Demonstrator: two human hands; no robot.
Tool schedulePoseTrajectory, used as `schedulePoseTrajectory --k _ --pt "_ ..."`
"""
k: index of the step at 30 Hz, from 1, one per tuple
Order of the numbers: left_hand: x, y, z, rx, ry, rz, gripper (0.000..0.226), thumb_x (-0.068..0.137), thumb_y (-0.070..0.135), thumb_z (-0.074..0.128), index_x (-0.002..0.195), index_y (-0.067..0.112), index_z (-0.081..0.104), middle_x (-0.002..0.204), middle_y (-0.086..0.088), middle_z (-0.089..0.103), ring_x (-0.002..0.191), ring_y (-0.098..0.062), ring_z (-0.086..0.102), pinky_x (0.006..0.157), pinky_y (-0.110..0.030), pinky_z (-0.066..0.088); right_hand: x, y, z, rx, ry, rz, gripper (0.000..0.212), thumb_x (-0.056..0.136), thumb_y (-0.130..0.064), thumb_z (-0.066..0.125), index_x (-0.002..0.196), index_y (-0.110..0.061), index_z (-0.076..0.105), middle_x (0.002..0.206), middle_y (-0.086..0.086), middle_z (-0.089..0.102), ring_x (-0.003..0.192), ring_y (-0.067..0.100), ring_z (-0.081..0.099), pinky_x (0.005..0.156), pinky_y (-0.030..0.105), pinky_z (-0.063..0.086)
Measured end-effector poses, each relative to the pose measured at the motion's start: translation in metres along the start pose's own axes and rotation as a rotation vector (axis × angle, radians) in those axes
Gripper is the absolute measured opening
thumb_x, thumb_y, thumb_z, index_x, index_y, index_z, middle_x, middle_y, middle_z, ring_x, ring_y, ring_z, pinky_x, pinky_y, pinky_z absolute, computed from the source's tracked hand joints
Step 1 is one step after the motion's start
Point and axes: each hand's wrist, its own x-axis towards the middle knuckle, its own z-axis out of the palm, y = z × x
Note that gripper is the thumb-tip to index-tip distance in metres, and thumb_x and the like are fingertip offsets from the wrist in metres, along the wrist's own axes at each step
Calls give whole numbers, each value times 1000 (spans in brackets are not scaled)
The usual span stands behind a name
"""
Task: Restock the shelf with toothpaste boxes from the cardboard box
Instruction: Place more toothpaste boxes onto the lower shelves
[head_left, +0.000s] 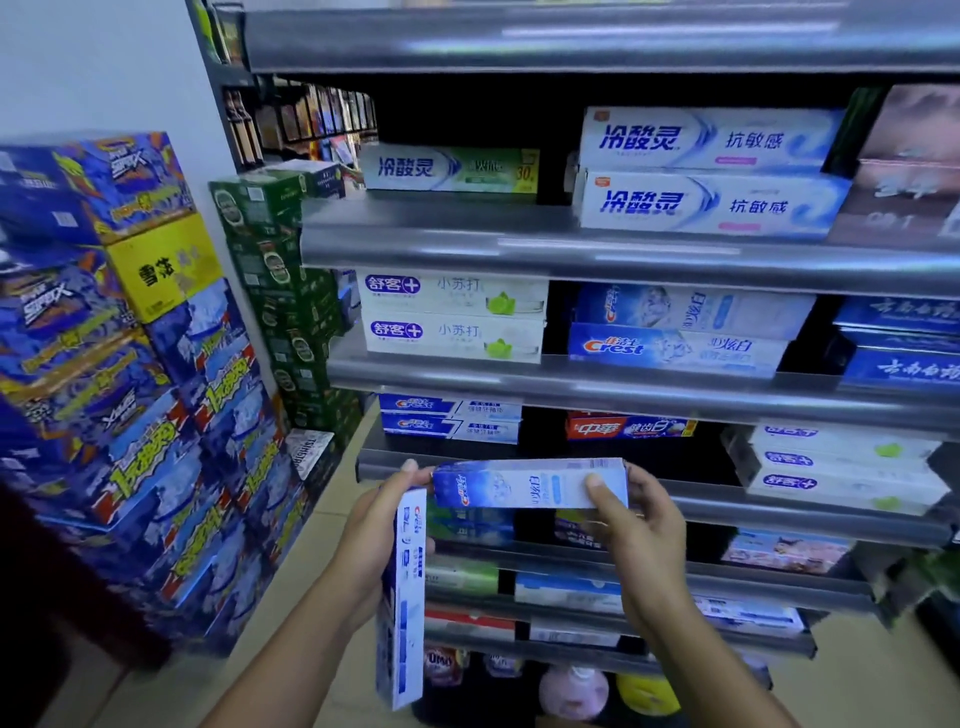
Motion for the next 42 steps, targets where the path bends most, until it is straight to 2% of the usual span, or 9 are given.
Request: schedulePoseTrajectory --k 4,9,16,22,26,29,32,35,42 --pt "17 8 -22 -39 4 35 57 73 69 62 107 26 79 92 1 77 60 -17 62 57 -28 51 10 9 20 -283 18 -59 26 86 -33 80 108 -33 65 104 -11 62 81 -10 65 57 10 51" --pt "44 17 -47 -34 62 18 52 82 68 66 114 28 76 100 -1 76 65 -19 66 63 -32 54 28 17 55 -432 -21 -97 39 89 -32 78 124 -33 61 97 -5 67 85 13 66 69 29 53" --pt "87 20 -68 -79 62 -13 63 71 64 78 111 16 75 73 -6 65 55 -17 60 54 -28 54 50 22 93 -547 -90 -27 39 97 -24 68 135 -26 58 126 1 65 87 22 69 75 49 62" --pt "112 10 -67 43 39 -122 57 84 57 72 118 11 70 81 -11 72 66 -25 69 70 -36 57 63 24 98 -708 -205 146 55 100 -15 60 150 -25 39 140 4 59 57 20 63 38 21 42" --pt "115 7 -71 45 9 -175 60 87 58 69 121 9 69 72 -8 71 59 -23 68 63 -30 57 61 27 92 -732 -282 177 70 98 -11 63 156 -30 28 141 2 55 53 20 62 39 22 44" --pt "109 12 -69 5 42 -145 61 86 59 70 124 11 67 75 -8 73 58 -21 66 65 -31 57 54 27 87 -733 -247 103 80 92 -14 71 157 -30 26 136 -7 52 76 28 71 58 35 59" --pt "95 17 -61 -46 122 -45 58 88 61 67 127 18 63 92 -5 78 76 -22 71 70 -34 56 43 26 83 -738 -203 -44 53 92 -23 73 140 -26 50 138 -4 60 86 22 69 76 44 62" --pt "74 20 -45 -58 41 -65 59 95 70 51 127 23 66 110 -10 78 97 -30 74 85 -45 59 23 18 88 -613 -359 -5 25 88 -35 77 109 -28 65 102 0 71 78 18 69 75 42 59" --pt "45 32 -2 -308 -89 -162 73 101 68 30 138 14 61 127 -17 71 119 -36 67 107 -51 49 -12 13 103 -598 -710 126 74 64 -68 77 129 -42 53 102 -1 70 87 9 70 70 29 52"
